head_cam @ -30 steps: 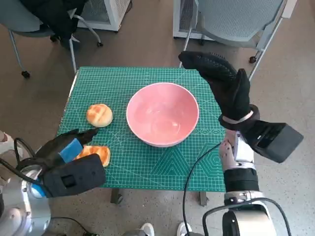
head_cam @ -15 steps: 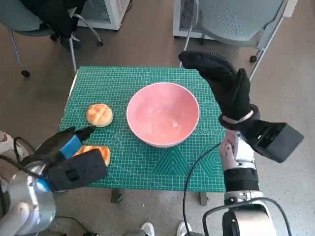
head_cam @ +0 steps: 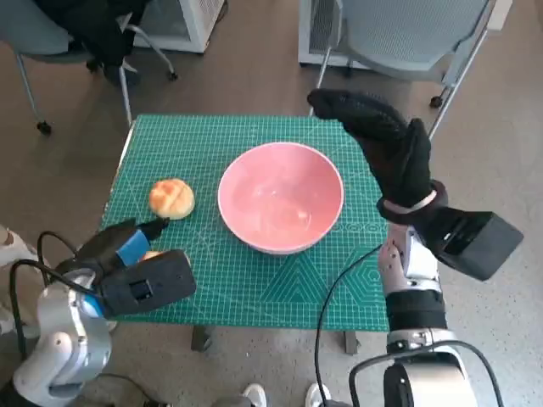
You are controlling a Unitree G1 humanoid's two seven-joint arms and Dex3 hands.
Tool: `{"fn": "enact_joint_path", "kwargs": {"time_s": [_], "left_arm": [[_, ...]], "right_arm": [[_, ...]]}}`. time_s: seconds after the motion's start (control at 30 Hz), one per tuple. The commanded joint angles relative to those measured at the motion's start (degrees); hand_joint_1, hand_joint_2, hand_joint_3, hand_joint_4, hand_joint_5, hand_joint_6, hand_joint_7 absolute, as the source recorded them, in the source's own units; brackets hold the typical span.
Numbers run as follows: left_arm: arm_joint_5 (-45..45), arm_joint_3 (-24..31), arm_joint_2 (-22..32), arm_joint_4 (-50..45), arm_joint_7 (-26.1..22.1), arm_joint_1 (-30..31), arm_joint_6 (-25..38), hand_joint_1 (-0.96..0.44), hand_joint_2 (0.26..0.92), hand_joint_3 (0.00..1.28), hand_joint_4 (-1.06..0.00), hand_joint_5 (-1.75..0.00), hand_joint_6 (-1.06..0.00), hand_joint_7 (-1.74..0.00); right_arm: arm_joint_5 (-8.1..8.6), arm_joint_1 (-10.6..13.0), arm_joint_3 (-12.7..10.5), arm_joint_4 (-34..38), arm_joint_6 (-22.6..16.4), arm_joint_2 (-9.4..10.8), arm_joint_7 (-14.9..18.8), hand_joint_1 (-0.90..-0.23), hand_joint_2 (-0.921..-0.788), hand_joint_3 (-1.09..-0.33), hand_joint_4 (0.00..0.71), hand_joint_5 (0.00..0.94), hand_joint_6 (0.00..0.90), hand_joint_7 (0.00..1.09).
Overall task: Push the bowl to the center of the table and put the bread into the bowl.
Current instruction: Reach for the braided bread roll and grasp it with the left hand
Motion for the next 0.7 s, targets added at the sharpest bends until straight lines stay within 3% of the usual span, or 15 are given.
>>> {"fn": "enact_joint_path", "kwargs": {"time_s": [0.03,0.7], "left_arm": [[1.3,-0.9,-1.0,2.9,-0.4,-1.5,-1.3,-0.04,0.716,0.01,-0.18,0.00,-0.38,-0.01],[2.7,-2.4,-1.9,8.5,-5.7,-4.7,-2.0,-0.06,0.722,0.01,-0.17,0.00,-0.38,0.00]], "right_arm": [[0.29,0.7,-0.2,0.1,0.5,0.1,0.4,-0.709,-0.921,-0.813,0.063,0.000,-0.001,0.30],[0.03,0.9,-0.3,-0.4,0.5,-0.1,0.0,-0.710,-0.921,-0.815,0.061,0.000,-0.001,0.30]]}}
